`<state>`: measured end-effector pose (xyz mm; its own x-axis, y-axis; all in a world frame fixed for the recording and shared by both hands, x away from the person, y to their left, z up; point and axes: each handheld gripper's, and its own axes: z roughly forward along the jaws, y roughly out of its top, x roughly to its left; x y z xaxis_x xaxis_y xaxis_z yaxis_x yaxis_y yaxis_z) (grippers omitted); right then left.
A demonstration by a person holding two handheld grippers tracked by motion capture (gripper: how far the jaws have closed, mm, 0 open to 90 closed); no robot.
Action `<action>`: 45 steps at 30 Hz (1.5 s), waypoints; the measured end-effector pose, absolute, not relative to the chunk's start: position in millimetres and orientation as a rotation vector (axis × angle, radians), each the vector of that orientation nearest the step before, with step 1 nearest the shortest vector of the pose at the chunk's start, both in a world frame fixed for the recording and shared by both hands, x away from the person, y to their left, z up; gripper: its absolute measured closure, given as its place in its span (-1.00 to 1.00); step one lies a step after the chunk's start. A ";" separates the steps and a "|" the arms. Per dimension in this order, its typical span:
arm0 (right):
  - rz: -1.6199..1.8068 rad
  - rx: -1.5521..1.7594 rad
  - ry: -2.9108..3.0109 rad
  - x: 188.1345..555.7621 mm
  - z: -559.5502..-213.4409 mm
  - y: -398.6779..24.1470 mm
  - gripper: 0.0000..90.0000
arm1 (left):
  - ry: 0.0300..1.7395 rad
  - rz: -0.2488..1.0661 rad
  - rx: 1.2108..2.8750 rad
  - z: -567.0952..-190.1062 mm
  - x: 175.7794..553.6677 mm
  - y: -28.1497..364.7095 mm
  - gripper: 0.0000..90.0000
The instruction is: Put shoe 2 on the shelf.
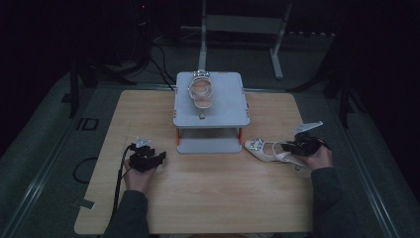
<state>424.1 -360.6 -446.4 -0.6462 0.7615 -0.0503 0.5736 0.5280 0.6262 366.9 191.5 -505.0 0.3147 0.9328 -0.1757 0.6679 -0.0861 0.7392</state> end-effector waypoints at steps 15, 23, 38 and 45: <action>0.784 1.265 2.387 430.9 -443.3 -359.6 0.72 | 1.427 0.445 1.827 -505.1 367.0 191.5 0.05; 0.779 1.227 2.426 438.0 -444.2 -362.3 0.56 | 1.428 0.444 1.826 -505.1 367.0 191.5 0.05; 0.742 1.373 2.475 442.5 -439.8 -356.4 0.82 | 1.427 0.443 1.823 -505.3 367.3 191.6 0.05; 0.787 1.485 2.433 439.9 -440.0 -359.2 0.86 | 1.427 0.444 1.823 -505.3 367.4 191.5 0.05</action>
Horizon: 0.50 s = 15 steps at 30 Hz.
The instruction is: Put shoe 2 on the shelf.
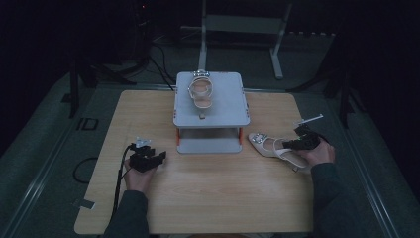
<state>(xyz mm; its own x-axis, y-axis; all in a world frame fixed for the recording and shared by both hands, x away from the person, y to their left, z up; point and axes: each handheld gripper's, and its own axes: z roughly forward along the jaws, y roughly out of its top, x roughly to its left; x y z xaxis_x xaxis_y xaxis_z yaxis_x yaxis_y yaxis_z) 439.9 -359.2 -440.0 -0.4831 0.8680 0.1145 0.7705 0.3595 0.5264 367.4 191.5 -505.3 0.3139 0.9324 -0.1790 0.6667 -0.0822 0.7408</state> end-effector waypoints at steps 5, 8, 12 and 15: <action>0.890 1.595 2.388 436.2 -439.2 -363.9 0.86 | 1.427 0.443 1.823 -505.3 367.4 191.5 0.05; 0.920 1.654 2.339 435.0 -438.4 -365.1 0.86 | 1.427 0.444 1.823 -505.3 367.4 191.4 0.05; 0.952 1.719 2.278 435.3 -437.0 -366.0 0.86 | 1.427 0.446 1.824 -505.3 367.3 191.3 0.05; 0.967 1.764 2.248 437.1 -436.6 -364.3 0.86 | 1.428 0.444 1.823 -505.3 367.3 191.4 0.05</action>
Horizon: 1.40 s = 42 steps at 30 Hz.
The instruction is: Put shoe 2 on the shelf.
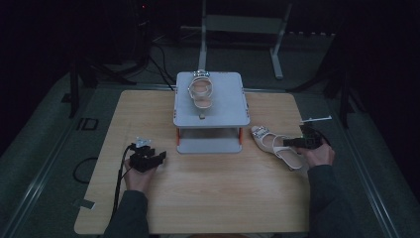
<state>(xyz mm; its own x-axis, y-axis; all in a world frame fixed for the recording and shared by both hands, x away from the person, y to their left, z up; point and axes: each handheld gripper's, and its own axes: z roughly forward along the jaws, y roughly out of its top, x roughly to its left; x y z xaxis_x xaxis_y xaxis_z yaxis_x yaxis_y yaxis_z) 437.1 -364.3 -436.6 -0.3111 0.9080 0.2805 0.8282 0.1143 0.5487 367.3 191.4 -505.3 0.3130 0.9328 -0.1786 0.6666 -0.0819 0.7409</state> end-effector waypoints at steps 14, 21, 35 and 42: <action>1.089 1.887 2.074 454.5 -404.5 -348.8 0.86 | 1.426 0.460 1.819 -506.1 366.4 190.3 0.05; 1.121 1.937 2.010 471.4 -380.5 -340.1 0.85 | 1.424 0.458 1.820 -506.1 366.3 191.1 0.05; 1.208 1.974 1.865 486.6 -324.7 -338.2 0.85 | 1.422 0.458 1.813 -506.7 366.9 190.7 0.05; 1.256 1.934 1.855 490.3 -291.4 -319.9 0.85 | 1.420 0.457 1.812 -506.7 367.0 190.9 0.05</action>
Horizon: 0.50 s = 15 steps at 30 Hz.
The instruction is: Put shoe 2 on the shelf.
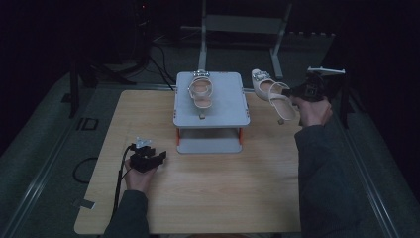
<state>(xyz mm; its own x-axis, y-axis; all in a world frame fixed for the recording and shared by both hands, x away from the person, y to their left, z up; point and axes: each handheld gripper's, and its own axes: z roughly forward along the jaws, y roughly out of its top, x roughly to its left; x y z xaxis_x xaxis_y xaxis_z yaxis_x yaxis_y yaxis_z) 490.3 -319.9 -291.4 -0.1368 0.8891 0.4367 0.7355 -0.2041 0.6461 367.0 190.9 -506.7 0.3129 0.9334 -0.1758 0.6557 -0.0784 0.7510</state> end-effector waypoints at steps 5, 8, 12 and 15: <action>1.281 1.911 1.879 493.6 -273.2 -296.2 0.85 | 1.420 0.456 1.811 -506.6 366.9 190.9 0.05; 1.283 1.905 1.905 497.4 -267.1 -278.8 0.85 | 1.419 0.451 1.813 -506.5 367.1 191.4 0.05; 1.258 1.911 1.937 502.7 -263.5 -253.1 0.85 | 1.419 0.448 1.813 -506.4 367.5 191.5 0.05; 1.231 1.918 1.963 507.0 -263.9 -232.5 0.85 | 1.419 0.445 1.811 -506.5 367.6 191.6 0.05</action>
<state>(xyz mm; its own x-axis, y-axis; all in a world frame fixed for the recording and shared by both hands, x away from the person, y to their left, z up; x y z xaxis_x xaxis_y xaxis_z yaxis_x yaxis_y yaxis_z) 507.0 -232.5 -263.9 -0.1819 0.8830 0.4328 0.7740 -0.1429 0.6168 367.6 191.6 -506.5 0.3162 0.9307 -0.1841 0.6586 -0.0756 0.7487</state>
